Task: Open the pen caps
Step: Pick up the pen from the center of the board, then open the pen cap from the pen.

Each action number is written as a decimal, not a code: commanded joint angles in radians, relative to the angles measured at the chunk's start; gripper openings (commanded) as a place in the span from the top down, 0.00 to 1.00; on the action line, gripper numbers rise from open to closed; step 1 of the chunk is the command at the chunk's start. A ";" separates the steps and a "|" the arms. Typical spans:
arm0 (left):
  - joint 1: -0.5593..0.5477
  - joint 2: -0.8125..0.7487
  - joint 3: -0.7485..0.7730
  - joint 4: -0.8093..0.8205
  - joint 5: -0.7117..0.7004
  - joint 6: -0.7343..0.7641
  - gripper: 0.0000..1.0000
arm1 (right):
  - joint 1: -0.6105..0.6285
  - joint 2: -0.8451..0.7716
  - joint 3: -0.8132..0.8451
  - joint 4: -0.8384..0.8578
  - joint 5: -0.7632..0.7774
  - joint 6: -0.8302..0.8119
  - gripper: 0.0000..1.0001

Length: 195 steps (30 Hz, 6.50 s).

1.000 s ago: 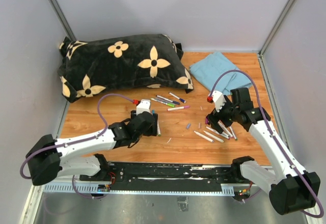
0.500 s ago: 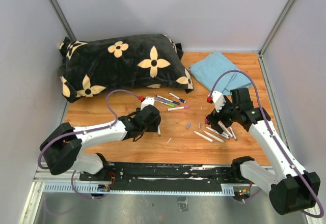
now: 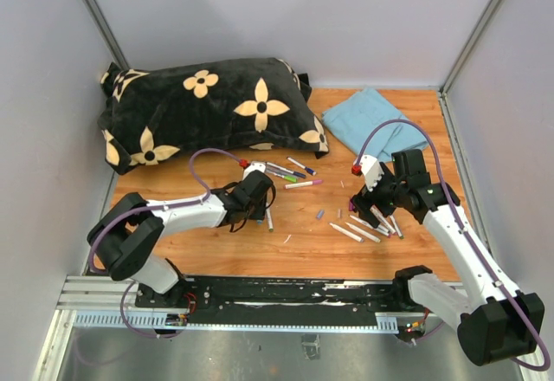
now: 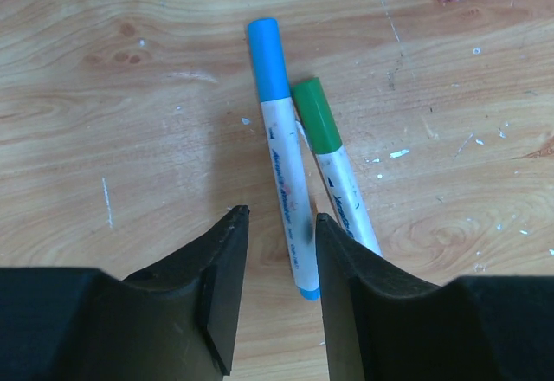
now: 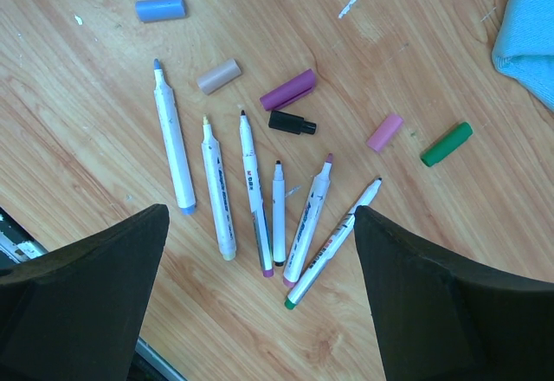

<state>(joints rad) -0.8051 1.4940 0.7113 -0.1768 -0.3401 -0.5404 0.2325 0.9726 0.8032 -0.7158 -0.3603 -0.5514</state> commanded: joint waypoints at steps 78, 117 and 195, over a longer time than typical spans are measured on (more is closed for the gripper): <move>-0.228 -0.094 -0.186 1.279 0.201 -0.316 1.00 | 0.176 0.052 -0.184 0.842 -0.645 0.813 0.52; -0.149 -0.390 -0.148 1.007 0.587 -0.079 0.12 | 0.133 0.063 0.049 0.116 -0.921 0.067 0.99; 0.049 -0.452 -0.083 1.291 0.243 -0.068 1.00 | 0.153 0.008 -0.086 0.506 -0.948 0.542 0.99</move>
<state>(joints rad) -0.8135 1.0878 0.5777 1.0317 -0.0288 -0.5735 0.3691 0.9718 0.6918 -0.0895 -1.2995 0.0963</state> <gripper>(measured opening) 0.077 0.133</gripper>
